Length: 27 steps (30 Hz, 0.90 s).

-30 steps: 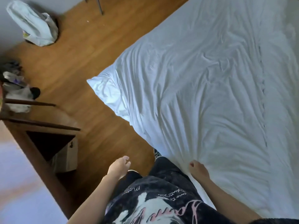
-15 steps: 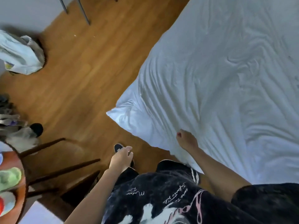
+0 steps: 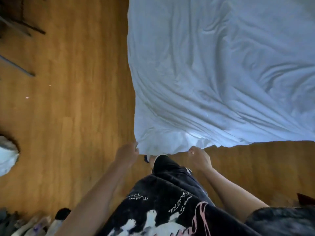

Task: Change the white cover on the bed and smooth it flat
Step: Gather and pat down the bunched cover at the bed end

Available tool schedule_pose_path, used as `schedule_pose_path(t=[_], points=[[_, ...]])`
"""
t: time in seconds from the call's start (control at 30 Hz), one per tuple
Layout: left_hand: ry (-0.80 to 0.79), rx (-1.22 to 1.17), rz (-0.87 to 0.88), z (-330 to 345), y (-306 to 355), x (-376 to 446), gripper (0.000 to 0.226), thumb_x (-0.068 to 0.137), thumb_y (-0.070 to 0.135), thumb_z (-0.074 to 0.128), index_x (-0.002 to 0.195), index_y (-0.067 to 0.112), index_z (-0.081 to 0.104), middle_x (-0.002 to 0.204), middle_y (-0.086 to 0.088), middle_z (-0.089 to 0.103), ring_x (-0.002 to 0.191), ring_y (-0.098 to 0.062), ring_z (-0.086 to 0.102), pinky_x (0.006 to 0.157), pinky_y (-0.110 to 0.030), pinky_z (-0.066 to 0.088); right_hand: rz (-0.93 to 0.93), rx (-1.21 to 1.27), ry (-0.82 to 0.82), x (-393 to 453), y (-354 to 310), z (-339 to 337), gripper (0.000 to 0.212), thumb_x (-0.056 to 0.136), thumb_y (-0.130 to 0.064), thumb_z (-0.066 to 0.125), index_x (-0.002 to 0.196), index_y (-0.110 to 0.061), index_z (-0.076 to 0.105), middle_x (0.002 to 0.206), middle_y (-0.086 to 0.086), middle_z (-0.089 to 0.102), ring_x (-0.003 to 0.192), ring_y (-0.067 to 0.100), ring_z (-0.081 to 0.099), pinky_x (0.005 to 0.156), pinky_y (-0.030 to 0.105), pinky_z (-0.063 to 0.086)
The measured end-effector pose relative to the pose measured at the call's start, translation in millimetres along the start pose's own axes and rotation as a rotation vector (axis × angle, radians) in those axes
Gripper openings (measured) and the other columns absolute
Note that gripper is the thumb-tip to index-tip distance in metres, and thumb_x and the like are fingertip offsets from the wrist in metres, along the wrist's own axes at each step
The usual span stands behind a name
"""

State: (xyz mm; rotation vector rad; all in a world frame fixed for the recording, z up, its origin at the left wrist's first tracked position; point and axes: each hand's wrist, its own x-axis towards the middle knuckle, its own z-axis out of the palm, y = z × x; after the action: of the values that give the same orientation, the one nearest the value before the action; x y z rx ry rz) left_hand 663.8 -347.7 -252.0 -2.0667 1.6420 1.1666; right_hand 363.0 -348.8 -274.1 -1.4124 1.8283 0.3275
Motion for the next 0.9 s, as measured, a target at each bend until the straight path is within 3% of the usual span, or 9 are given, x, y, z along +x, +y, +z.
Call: schedule_pose_path(t=[0.23,0.43,0.57,0.63,0.77,0.9], points=[[-0.107,0.202,0.218,-49.5,-40.4,31.5,0.04,0.1,0.023,0.039,0.139,0.015,0.048,0.136,-0.004,0.055,0.118,-0.02,0.055,0.093,-0.033,0.045,0.153,0.202,-0.073,17.8,-92.0,39.5,0.02,0.088,-0.015,0.046,0.1,-0.013,0.062,0.096,0.004,0.066,0.085,0.025,0.057,0.067,0.03,0.041],[-0.225,0.402,0.443,-84.3,-63.9,76.7,0.033,0.099,0.024,0.04,0.129,0.021,0.054,0.128,0.003,0.056,0.112,-0.019,0.055,0.086,-0.033,0.047,0.339,0.515,0.003,19.7,-157.5,70.0,0.023,0.094,-0.02,0.041,0.102,-0.013,0.061,0.092,0.002,0.062,0.077,0.02,0.053,0.063,0.029,0.038],[-0.285,0.506,0.704,-89.8,-58.8,134.1,0.031,0.097,0.021,0.046,0.125,0.017,0.059,0.124,0.003,0.06,0.113,-0.017,0.056,0.094,-0.036,0.047,0.585,0.699,0.139,29.2,-176.6,106.5,0.022,0.09,-0.017,0.042,0.096,-0.011,0.062,0.094,0.007,0.067,0.079,0.025,0.055,0.063,0.031,0.039],[-0.259,0.584,0.898,-87.0,-48.8,159.6,0.024,0.094,0.017,0.054,0.114,0.013,0.065,0.111,0.0,0.065,0.102,-0.02,0.062,0.084,-0.037,0.052,0.741,0.849,0.25,36.5,-186.6,125.4,0.02,0.089,-0.018,0.044,0.093,-0.012,0.062,0.091,0.006,0.067,0.08,0.025,0.058,0.064,0.032,0.042],[-0.155,0.671,1.269,-64.7,-29.8,205.3,0.012,0.073,0.006,0.077,0.084,0.009,0.071,0.075,-0.003,0.066,0.066,-0.023,0.066,0.048,-0.031,0.052,0.923,1.151,0.499,65.0,-197.2,146.6,0.022,0.092,-0.017,0.045,0.103,-0.013,0.064,0.096,0.001,0.066,0.086,0.02,0.058,0.07,0.032,0.045],[-0.083,0.565,1.45,-16.1,-2.4,228.6,0.009,0.083,0.005,0.063,0.089,0.007,0.069,0.08,-0.005,0.065,0.069,-0.026,0.064,0.048,-0.034,0.051,0.954,1.358,0.702,112.6,-177.1,156.0,0.025,0.093,-0.017,0.045,0.111,-0.014,0.06,0.106,0.001,0.067,0.095,0.019,0.061,0.077,0.033,0.048]])
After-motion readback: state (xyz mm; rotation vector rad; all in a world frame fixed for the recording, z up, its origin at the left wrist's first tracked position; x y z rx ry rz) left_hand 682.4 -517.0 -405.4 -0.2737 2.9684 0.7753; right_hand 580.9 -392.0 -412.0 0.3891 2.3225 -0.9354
